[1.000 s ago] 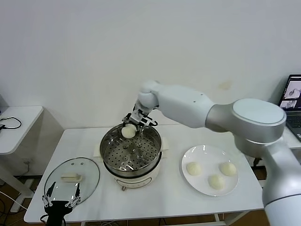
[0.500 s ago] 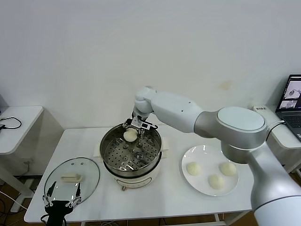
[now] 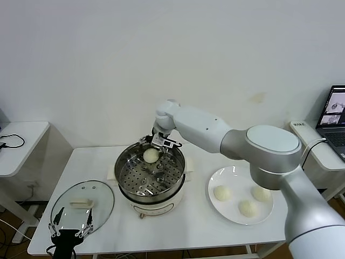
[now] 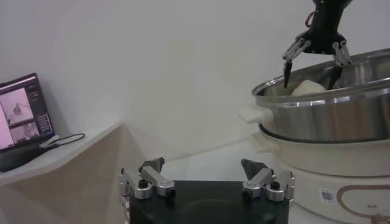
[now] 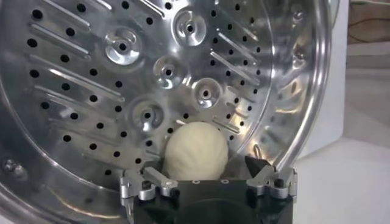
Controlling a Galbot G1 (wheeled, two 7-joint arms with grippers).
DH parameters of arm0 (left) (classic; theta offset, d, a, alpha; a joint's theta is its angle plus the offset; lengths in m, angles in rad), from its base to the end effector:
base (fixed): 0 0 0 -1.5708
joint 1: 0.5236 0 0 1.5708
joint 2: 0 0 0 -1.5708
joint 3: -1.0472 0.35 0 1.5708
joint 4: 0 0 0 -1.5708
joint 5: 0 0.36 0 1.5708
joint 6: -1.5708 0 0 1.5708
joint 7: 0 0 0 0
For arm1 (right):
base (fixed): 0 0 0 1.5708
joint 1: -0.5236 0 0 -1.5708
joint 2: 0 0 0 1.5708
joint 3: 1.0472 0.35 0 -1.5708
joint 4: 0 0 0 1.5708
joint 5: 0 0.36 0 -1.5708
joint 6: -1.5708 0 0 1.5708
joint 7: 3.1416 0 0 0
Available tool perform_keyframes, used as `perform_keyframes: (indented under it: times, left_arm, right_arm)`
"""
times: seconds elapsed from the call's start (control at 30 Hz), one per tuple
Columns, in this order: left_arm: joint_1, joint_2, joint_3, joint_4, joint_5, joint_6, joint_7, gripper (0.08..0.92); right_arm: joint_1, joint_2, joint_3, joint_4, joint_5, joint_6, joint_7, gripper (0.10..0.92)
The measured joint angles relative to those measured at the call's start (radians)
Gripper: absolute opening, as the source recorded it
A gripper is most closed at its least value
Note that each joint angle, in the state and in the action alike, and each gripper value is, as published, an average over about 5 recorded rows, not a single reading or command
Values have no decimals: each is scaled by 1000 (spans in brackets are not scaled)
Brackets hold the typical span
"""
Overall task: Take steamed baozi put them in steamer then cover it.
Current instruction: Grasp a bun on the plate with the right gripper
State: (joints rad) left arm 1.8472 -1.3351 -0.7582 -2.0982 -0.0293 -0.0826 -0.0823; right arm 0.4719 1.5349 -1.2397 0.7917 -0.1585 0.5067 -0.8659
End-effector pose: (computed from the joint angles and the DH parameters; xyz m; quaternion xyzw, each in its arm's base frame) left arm 0.1052 0.1097 -0.3196 0.0557 -0.9839 -0.1531 0.0732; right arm 0.6082 0.2296 -0.0805 -0.6179 0.2237 -0.7515 0.0582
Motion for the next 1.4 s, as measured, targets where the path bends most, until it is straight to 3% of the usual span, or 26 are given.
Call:
perform_keyframes:
  times: [0.3,0.67,1.03,1.4]
  left_arm:
    - [-4,12,-2,-3,-5,4,3,823]
    - [-31,41,7,2,-17,26,12,823]
    - [-67,74,7,6,-31,55,16,823]
    - [-73,62,-2,18,-30,61,16,823]
  right_arm:
    - [134,-147,-48,230,228,-235,-82,823]
    - [224,-457,-99,534,412,-561,-95,823]
    - [164,-740,-99,730,421,-730,-99,823]
    - [-9,-848,-51,771,338,-792,-102,823]
